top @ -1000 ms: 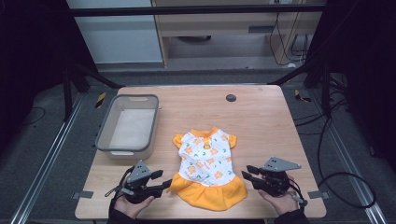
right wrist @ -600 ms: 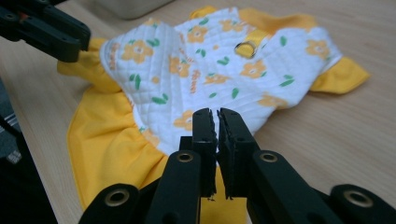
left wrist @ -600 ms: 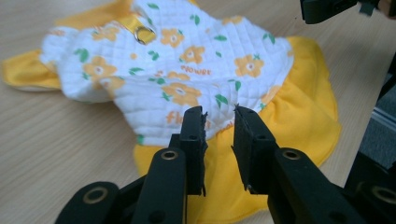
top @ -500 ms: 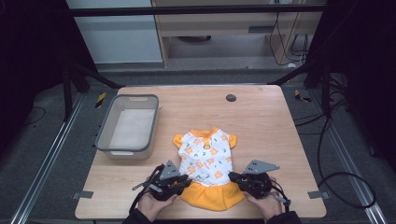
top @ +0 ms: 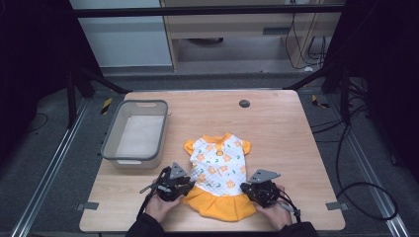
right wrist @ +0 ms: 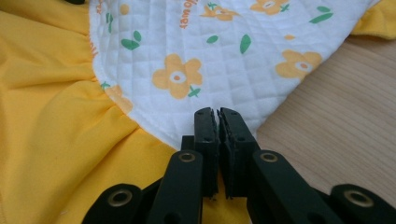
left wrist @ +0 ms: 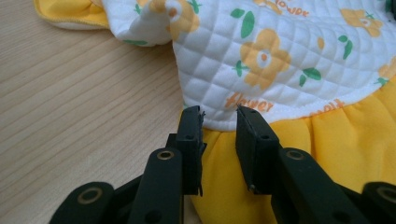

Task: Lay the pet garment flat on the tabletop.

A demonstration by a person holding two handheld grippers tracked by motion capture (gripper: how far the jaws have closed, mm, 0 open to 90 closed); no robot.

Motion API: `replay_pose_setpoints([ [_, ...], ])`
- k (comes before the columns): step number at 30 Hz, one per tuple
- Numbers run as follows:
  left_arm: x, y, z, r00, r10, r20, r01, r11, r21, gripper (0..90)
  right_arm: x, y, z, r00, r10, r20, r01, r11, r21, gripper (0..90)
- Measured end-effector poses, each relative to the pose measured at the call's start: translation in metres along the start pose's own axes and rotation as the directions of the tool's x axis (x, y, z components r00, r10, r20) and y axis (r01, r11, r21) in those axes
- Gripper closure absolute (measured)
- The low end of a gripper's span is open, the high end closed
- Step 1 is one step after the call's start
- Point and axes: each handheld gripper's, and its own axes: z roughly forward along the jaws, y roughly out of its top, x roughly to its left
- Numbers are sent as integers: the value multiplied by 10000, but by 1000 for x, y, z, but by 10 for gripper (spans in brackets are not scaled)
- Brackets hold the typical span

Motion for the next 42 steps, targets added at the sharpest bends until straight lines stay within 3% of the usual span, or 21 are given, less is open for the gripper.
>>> replay_pose_setpoints([
  [5,-10,-10,-10,9983,117,569,-128,9997,205,713,1,-3,-5,9998,66,-201,-63,9998,176,868],
  [11,-24,-14,-18,9962,592,631,-606,9979,212,707,1,-6,-10,9994,85,-324,-78,9997,218,835],
  [13,-21,-9,-22,9970,546,552,-537,9984,-168,685,1,-4,-12,9994,44,-353,-41,9999,99,817],
  [18,0,7,-35,9996,66,275,-33,9929,-1189,598,-10,6,-25,9999,145,-88,-154,9947,-1013,755],
  [21,9,15,-37,10000,-16,62,26,9880,-1546,555,-24,15,-31,9979,618,185,-583,9868,-1510,719],
  [23,22,30,-34,9996,-190,-229,144,9827,-1847,537,-34,23,-34,9951,934,331,-858,9795,-1821,688],
  [25,25,36,-31,9989,-216,-413,136,9824,-1862,518,-45,33,-33,9925,1174,340,-1084,9739,-1994,651],
  [27,37,51,-20,9950,-371,-922,192,9819,-1885,505,-54,43,-30,9903,1296,505,-1157,9690,-2183,638],
  [29,45,61,-12,9918,-362,-1227,116,9807,-1953,488,-62,52,-24,9875,1393,733,-1197,9671,-2245,619],
  [31,49,66,-7,9901,-493,-1312,232,9808,-1934,484,-66,56,-20,9855,1447,886,-1216,9667,-2253,615],
  [33,60,75,9,9863,-726,-1483,452,9825,-1805,481,-78,66,-8,9781,1641,1279,-1321,9649,-2272,593],
  [36,65,77,21,9832,-882,-1597,635,9861,-1535,464,-84,69,2,9726,1839,1422,-1499,9638,-2207,582],
  [37,68,77,32,9795,-897,-1801,660,9888,-1337,461,-90,70,13,9689,1892,1597,-1556,9671,-2014,580],
  [41,74,76,46,9756,-1054,-1926,834,9894,-1187,469,-97,68,29,9609,2093,1814,-1795,9694,-1677,580],
  [42,79,73,55,9733,-1253,-1924,1071,9890,-1019,470,-101,66,40,9570,2116,1985,-1854,9723,-1425,579],
])
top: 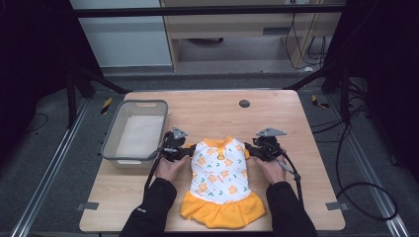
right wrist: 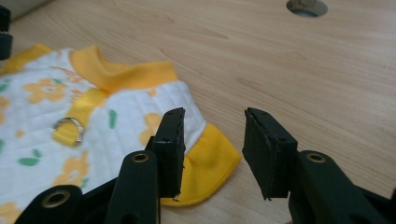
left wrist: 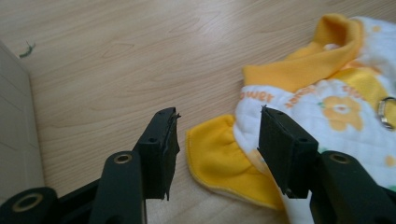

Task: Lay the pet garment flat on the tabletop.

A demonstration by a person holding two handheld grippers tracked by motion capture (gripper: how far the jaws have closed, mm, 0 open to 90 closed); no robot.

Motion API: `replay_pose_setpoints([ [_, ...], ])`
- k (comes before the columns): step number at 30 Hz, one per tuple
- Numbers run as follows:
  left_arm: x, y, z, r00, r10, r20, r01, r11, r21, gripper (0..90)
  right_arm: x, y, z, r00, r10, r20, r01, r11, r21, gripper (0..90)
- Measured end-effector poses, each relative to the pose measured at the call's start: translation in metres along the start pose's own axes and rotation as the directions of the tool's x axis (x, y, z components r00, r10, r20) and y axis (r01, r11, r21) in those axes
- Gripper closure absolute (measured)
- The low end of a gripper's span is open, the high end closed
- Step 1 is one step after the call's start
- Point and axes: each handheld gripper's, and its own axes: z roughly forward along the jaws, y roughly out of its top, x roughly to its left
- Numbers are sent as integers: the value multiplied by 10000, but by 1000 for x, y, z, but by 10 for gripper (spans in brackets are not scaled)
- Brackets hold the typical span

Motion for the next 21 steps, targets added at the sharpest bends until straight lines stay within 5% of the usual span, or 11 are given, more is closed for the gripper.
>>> replay_pose_setpoints([
  [6,-1,-5,11,9999,-98,129,95,9997,223,511,-2,-12,24,9999,-53,160,42,9977,679,589],
  [14,-12,-5,12,9998,-176,67,174,9996,242,736,4,-14,25,9988,421,-266,-406,9976,565,835],
  [15,-13,-5,13,9998,-3,-213,10,9994,346,787,5,-14,25,9985,420,-348,-398,9974,605,842],
  [21,-11,-5,12,9997,-160,-171,165,9994,319,867,6,-13,22,9986,304,-424,-278,9978,610,857],
])
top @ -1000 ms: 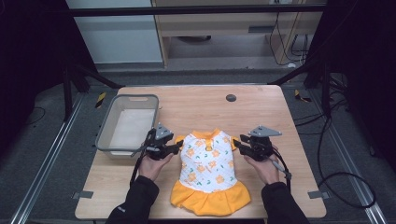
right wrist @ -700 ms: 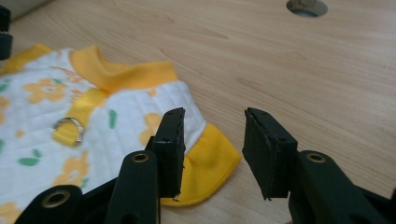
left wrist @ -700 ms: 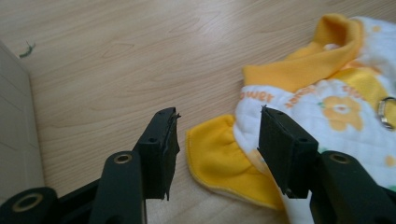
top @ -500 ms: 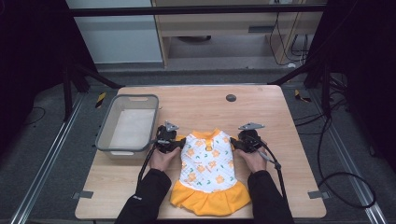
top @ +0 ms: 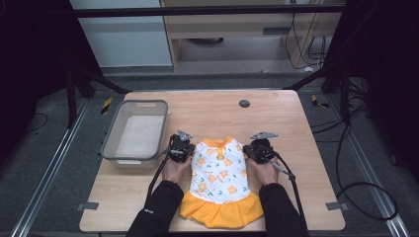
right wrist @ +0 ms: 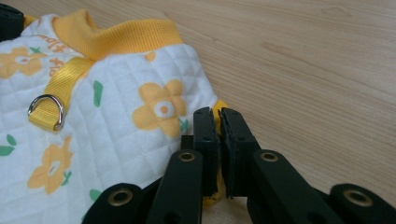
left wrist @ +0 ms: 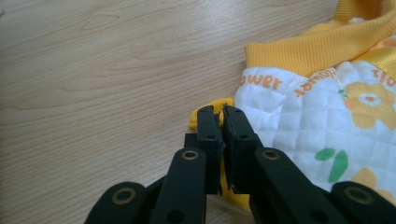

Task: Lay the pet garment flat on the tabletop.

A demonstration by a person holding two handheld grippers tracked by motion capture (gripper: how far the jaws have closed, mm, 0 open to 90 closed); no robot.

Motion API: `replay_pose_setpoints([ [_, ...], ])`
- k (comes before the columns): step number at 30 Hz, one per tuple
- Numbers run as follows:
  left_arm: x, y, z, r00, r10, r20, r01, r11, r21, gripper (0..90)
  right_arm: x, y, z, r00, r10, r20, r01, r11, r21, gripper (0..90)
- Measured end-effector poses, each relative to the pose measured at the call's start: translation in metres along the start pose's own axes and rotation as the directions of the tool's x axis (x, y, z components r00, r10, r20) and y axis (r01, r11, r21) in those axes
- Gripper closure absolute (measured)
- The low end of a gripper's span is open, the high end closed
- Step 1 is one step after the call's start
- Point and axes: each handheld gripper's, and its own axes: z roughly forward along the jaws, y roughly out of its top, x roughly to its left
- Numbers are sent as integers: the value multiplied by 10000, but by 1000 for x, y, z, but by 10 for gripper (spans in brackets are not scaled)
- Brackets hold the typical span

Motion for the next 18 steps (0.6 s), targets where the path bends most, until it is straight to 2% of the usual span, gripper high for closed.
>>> replay_pose_setpoints([
  [3,0,1,-3,10000,46,-56,-46,10000,-57,881,0,1,-4,9998,-201,68,202,9997,-167,859],
  [4,0,4,-8,10000,-39,12,39,9992,-386,882,0,3,-8,9995,-301,110,305,9988,-390,859],
  [5,0,4,-8,10000,-39,12,39,9992,-386,884,0,3,-8,9995,-301,110,305,9988,-390,859],
  [7,2,10,-16,10000,15,14,-14,9970,-775,884,0,7,-11,9992,-382,153,390,9975,-584,860],
  [9,3,17,-22,10000,97,-4,-97,9956,-934,885,0,11,-14,9991,-390,166,402,9960,-794,860],
  [13,3,35,-33,9991,347,-239,-380,9878,-1513,886,1,25,-20,9981,-533,320,573,9886,-1395,859],
  [14,4,39,-35,9986,409,-343,-460,9852,-1653,886,3,32,-22,9965,-620,558,712,9806,-1825,859],
  [15,4,43,-36,9981,420,-457,-497,9822,-1812,886,3,32,-22,9965,-620,558,712,9806,-1825,859],
  [16,5,48,-35,9976,366,-580,-476,9783,-2017,886,3,36,-22,9949,-669,750,808,9762,-2012,858],
  [18,8,54,-31,9990,88,-436,-183,9745,-2236,884,4,41,-21,9903,-603,1250,881,9689,-2311,854],
])
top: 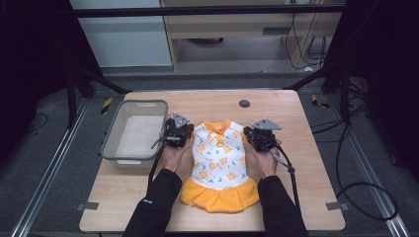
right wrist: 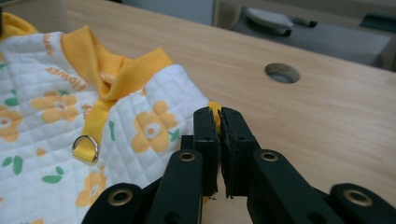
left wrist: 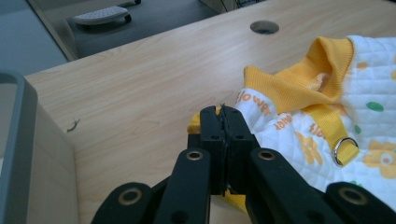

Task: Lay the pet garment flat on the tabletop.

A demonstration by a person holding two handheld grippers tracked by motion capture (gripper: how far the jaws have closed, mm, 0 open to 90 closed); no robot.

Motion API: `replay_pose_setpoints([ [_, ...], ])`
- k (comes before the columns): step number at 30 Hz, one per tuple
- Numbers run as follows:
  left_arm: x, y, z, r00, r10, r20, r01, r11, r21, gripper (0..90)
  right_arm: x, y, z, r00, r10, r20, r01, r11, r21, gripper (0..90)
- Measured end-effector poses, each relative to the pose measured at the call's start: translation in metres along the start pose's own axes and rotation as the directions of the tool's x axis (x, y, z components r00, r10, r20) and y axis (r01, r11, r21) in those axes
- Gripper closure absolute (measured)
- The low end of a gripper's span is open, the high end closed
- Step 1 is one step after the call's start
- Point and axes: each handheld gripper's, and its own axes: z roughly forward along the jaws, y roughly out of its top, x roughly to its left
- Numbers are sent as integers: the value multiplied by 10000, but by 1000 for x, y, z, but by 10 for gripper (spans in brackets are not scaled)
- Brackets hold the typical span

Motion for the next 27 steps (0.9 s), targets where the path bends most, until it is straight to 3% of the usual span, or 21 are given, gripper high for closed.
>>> replay_pose_setpoints([
  [3,1,4,14,9999,-143,-58,144,9997,174,868,-2,1,10,9968,-67,797,48,9997,238,827],
  [5,-1,4,19,9999,-52,-119,53,9999,158,791,-4,-1,17,9947,21,1024,-94,9974,710,780],
  [7,-3,5,17,9997,-196,124,195,9998,70,726,-5,-2,19,9944,-2,1056,-95,9958,915,752],
  [8,-5,6,14,9997,-128,200,127,9999,36,726,-5,-4,19,9951,-102,980,-13,9933,1156,696],
  [11,-6,9,5,9993,-61,368,59,10000,70,710,-5,-2,11,9963,-387,768,286,9914,1277,678],
  [15,-9,7,-11,9953,-227,947,211,9996,172,729,-5,4,-9,9998,-141,134,130,9964,838,730],
  [19,-21,-5,-24,9892,115,1460,-163,9994,321,752,4,0,-31,9963,-57,-854,116,9976,689,780],
  [21,-26,-14,-25,9864,444,1580,-537,9970,551,760,10,-7,-38,9927,-148,-1198,249,9963,829,796],
  [25,-33,-31,-18,9823,552,1788,-753,9914,1074,763,23,-29,-46,9834,-215,-1802,424,9927,1132,809],
  [27,-34,-41,-14,9787,422,2010,-708,9880,1372,764,29,-42,-47,9793,-284,-2003,574,9885,1402,810],
])
